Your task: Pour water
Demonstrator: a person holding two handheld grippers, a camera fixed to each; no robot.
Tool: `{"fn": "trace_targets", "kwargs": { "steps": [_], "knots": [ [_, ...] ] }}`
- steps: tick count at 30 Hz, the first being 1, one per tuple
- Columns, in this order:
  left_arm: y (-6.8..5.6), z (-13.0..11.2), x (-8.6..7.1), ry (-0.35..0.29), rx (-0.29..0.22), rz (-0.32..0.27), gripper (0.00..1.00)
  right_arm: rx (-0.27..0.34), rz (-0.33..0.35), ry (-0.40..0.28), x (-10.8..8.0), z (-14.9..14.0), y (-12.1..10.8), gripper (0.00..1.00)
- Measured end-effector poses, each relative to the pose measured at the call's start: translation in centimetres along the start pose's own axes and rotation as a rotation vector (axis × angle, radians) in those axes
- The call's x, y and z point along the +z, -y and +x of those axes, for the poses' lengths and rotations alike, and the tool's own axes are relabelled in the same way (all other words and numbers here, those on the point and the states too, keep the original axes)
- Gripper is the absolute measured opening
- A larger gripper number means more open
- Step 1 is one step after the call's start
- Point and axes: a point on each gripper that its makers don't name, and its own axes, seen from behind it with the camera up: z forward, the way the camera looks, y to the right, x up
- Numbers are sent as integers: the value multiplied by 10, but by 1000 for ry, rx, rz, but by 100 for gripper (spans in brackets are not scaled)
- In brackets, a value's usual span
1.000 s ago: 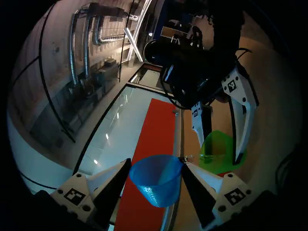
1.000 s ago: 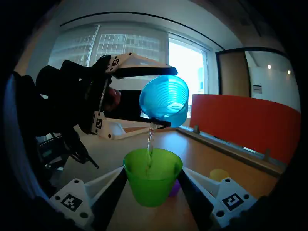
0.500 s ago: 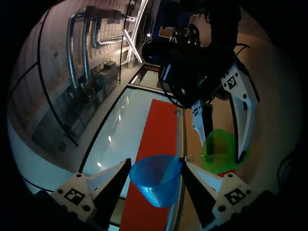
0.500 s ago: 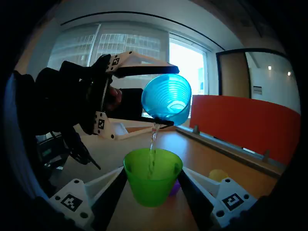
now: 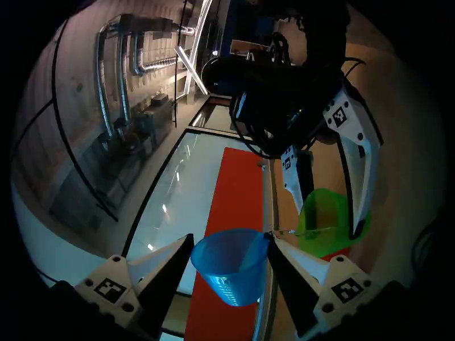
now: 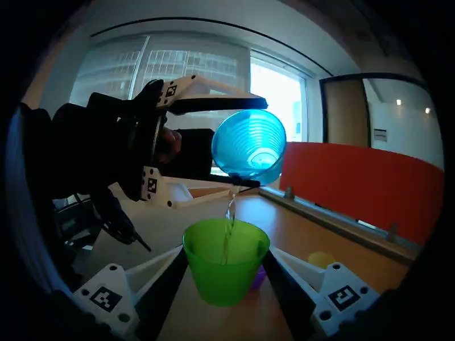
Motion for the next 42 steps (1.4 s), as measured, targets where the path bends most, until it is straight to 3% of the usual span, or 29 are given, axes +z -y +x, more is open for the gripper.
{"fn": "trace_targets", "kwargs": {
  "steps": [42],
  "knots": [
    [15, 4, 6, -9, 144, 26, 90, -17, -20, -25, 3, 15, -11, 90]
  ]
}}
